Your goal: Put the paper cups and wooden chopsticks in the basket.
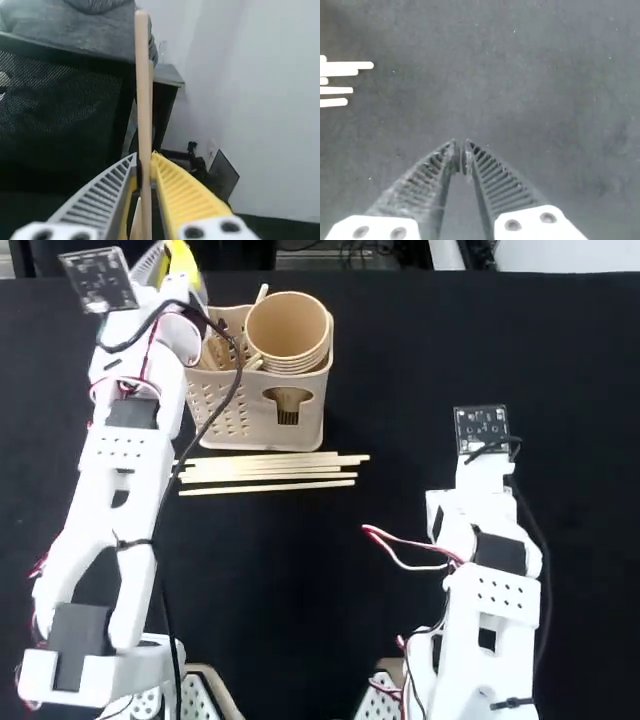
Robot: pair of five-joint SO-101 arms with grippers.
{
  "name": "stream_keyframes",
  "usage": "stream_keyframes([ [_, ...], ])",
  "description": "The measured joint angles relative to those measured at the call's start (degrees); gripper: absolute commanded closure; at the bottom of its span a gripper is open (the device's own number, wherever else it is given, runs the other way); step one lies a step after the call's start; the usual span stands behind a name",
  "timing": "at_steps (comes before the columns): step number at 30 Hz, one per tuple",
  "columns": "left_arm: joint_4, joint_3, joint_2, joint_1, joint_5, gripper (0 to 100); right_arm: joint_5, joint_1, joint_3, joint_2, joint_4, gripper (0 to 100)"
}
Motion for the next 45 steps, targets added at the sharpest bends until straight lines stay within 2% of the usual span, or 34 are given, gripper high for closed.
stream_keyframes([
  [5,10.55,-0.09,0.35,0.00,-5.98,81,0.00,0.09,0.00,0.00,0.00,97.3],
  [14,41.49,-12.40,0.44,3.52,-18.20,81,0.00,-0.18,0.00,0.00,0.00,97.3],
  [20,64.26,-23.03,0.35,3.52,-34.81,81,0.00,-0.09,0.00,0.00,0.00,97.3],
  [22,71.12,-24.62,0.62,4.22,-41.05,84,0.00,-0.09,0.00,0.00,0.00,97.3],
  [26,77.63,-16.70,-0.18,8.79,-53.27,86,0.00,-0.09,0.00,0.00,0.00,97.3],
  [29,76.75,-8.62,-3.08,12.13,-59.78,85,0.00,-0.09,0.00,0.00,0.00,97.3],
  [32,70.68,3.08,-7.21,13.63,-62.59,85,0.00,-0.18,0.00,0.00,0.00,97.3],
  [39,48.62,16.00,-14.77,12.31,-55.82,80,0.00,-0.09,0.00,0.00,0.00,97.3],
  [42,45.89,15.65,-14.86,11.96,-55.21,80,0.00,-0.09,0.00,0.00,0.00,97.3],
  [45,47.03,12.66,-14.51,10.73,-55.03,80,0.00,-0.09,0.35,0.00,0.00,97.3],
])
